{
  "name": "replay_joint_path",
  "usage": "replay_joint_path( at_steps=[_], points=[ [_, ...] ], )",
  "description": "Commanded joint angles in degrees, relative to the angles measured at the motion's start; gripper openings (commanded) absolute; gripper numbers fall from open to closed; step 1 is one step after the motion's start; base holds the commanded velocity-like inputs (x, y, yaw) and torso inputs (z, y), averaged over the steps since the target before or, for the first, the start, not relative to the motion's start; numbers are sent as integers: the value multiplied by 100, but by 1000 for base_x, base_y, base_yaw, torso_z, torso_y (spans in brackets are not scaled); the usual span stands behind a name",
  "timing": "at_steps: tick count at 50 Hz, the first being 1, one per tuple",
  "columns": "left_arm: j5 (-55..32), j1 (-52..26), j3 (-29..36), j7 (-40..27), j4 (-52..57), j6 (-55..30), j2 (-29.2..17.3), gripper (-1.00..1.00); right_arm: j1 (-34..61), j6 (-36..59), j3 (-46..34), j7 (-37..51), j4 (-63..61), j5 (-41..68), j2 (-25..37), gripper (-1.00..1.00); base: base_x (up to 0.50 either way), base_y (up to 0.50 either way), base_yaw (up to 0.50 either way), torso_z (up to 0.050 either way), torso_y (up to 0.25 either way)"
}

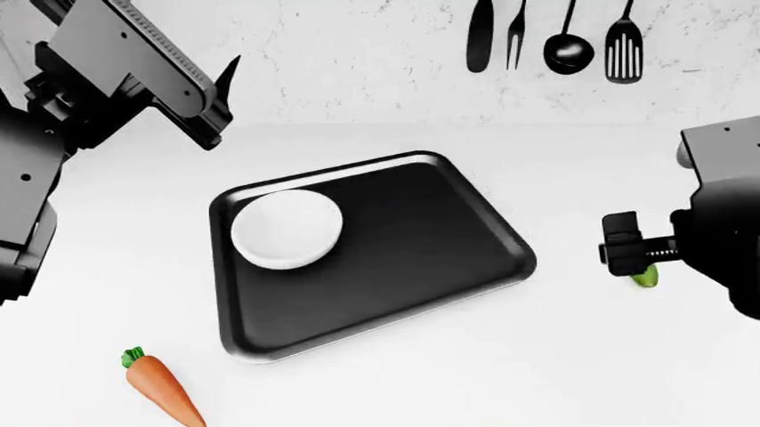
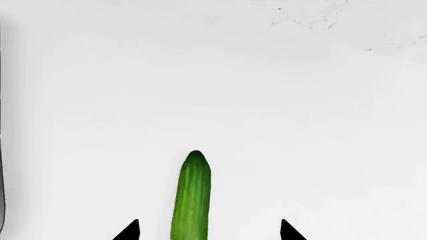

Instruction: Place the two vegetables and bowl onto the tray for setting up a vegetable dip station.

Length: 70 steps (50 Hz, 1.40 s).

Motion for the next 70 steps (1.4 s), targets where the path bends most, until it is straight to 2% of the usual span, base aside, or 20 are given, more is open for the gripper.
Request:
replay_joint_path(
  at_steps=[1,12,28,43,70],
  points=[
    [2,15,10,-11,7,11,4,100,-95,-4,-145,-87,404,-198,-158,100,0,0,0,0,0],
    [1,30,12,-27,5,12,4,100,-274,-245,-235,-287,783,-486,-396,100,0,0,0,0,0],
    [-20,82,-9,-59,22,16,-14,100,-490,-462,-271,-388,1089,-609,-432,100,0,0,0,0,0],
    [-20,51,7,-44,33,-14,-17,100,-778,-929,-386,-929,1604,-995,-892,100,0,0,0,0,0],
    [-34,81,5,-71,70,-11,-24,100,-1243,-1392,-460,-1220,2093,-1204,-1105,100,0,0,0,0,0]
  ],
)
